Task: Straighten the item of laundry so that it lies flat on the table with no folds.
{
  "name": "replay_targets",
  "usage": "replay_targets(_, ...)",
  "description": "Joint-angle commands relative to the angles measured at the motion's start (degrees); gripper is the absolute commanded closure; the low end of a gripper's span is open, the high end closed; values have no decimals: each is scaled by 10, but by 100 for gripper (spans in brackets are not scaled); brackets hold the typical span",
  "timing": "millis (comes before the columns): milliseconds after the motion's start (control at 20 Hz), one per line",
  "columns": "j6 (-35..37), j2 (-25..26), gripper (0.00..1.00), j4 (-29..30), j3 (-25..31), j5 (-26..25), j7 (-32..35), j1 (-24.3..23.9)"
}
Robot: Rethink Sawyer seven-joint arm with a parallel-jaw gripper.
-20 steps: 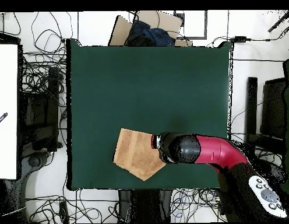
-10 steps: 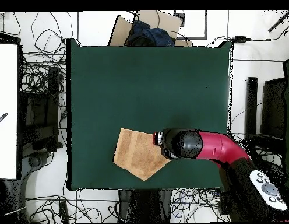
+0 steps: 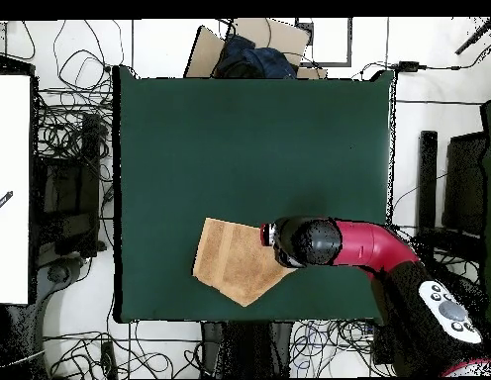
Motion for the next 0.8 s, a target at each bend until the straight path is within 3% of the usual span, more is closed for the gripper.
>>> replay_targets(50, -2, 32, 0, -18, 4, -49, -35, 7)
replay_targets(800, -37, 54, 0, -13, 3, -70, -2, 10)
